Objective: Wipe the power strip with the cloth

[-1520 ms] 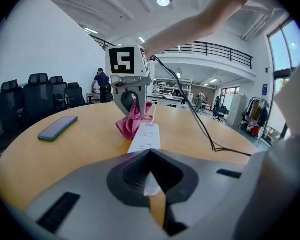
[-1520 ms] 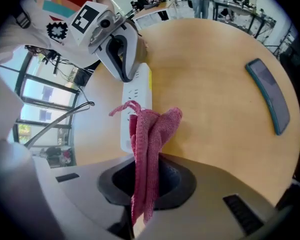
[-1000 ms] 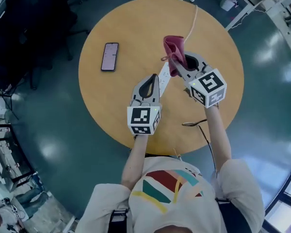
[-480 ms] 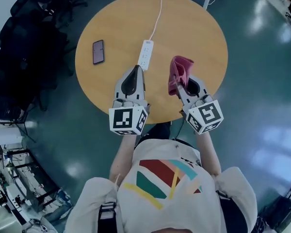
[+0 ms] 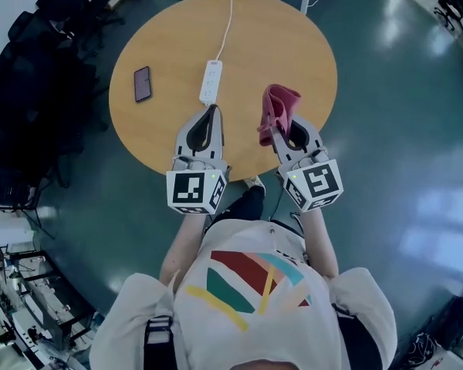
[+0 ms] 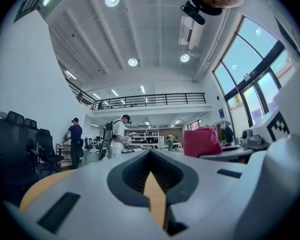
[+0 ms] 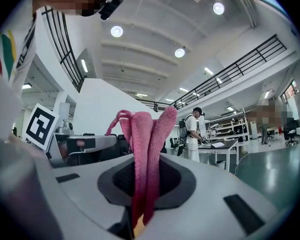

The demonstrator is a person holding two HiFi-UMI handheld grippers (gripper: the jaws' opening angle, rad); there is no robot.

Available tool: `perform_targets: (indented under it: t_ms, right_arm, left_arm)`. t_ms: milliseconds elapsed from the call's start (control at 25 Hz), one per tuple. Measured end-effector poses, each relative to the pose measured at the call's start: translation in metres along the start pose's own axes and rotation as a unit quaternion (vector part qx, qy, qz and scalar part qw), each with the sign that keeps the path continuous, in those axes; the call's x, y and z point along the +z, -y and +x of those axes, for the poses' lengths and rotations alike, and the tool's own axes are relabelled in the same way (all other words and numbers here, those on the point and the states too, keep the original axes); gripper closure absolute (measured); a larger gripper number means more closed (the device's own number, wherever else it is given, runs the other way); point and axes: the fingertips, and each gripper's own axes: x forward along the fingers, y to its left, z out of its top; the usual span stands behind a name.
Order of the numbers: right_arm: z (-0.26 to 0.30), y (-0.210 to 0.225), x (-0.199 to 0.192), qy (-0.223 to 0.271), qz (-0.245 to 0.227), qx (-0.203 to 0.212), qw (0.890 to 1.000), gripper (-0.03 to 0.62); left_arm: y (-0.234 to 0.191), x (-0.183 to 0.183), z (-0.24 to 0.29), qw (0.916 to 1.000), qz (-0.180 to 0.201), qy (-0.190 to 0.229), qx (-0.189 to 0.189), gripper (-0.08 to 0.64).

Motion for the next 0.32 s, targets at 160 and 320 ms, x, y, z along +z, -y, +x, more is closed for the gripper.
perform_targets:
  t_ms: [160,320]
  right_arm:
    - [-0.010,-0.012,0.001,-0.005,-0.016,0.003,1.000,0.554]
    - [-0.017,-0.024,0.001,-0.011,-0.027,0.011,0.999,0.554]
  left_arm:
    - [0.006,0.005,-0.010,1.0000,0.000,0.005,0.006,0.531]
    - [0.007,0.003,-0.018,0.9999,-0.002,-0.001,0.012,0.531]
